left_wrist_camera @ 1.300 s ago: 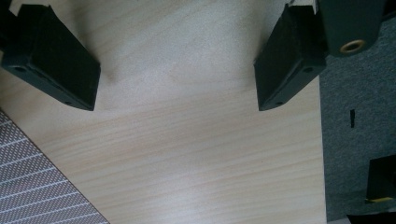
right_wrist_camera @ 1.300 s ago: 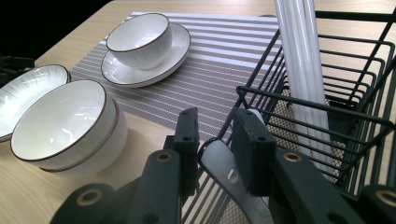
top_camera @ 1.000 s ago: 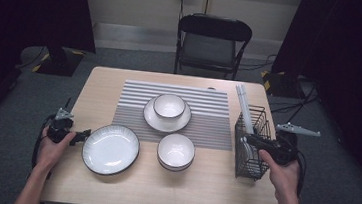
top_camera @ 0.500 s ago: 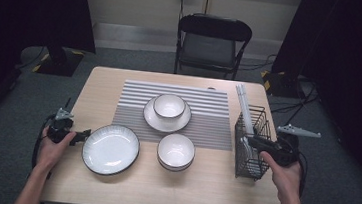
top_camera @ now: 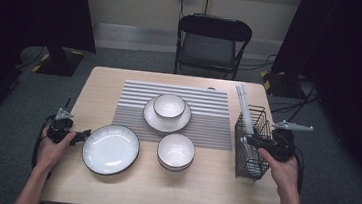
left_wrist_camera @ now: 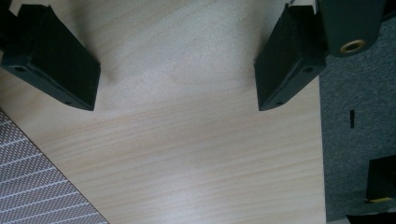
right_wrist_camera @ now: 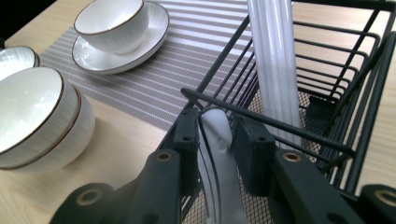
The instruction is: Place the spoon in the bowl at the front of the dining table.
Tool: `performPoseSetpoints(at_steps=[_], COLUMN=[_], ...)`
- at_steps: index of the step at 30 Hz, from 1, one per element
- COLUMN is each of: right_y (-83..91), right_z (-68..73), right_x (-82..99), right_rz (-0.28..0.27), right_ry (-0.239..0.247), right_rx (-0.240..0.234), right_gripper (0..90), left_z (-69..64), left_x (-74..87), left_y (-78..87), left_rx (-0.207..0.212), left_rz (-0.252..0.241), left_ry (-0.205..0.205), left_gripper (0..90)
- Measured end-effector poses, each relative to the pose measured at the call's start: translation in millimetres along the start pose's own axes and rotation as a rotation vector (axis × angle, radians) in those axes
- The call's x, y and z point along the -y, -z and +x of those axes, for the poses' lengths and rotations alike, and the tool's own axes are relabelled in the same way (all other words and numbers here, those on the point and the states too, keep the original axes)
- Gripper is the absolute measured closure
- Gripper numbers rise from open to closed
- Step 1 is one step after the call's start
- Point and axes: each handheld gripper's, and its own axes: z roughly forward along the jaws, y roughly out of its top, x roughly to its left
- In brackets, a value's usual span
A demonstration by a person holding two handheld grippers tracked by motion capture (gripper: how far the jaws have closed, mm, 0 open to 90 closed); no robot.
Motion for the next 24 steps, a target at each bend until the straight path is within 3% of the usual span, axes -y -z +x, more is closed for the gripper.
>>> performPoseSetpoints(at_steps=[10, 14, 17, 21, 24], right_y=[-3.0, -3.2, -0.9, -0.7, -1.9], right_z=[7.0, 7.9, 5.6, 4.2, 6.6], right_x=[-1.3, -0.6, 1.2, 0.9, -0.6], right_rz=[0.031, 0.024, -0.005, -0.002, 0.016], right_ry=[0.039, 0.050, 0.031, 0.024, 0.048], right_rx=[0.065, 0.098, 0.078, 0.068, 0.086], right_gripper=[70.8, 77.1, 82.6, 82.3, 79.6], left_z=[0.0, 0.0, 0.0, 0.0, -0.1], left_x=[0.0, 0.0, 0.1, 0.0, 0.1], left_y=[-0.1, 0.0, -0.1, -0.1, -0.1], left_rx=[0.000, 0.000, 0.000, 0.000, 0.000], left_rz=[-0.001, 0.000, -0.001, -0.001, -0.001], left_ry=[0.000, 0.000, 0.000, 0.000, 0.001], left_gripper=[13.8, 13.8, 13.8, 13.8, 13.8])
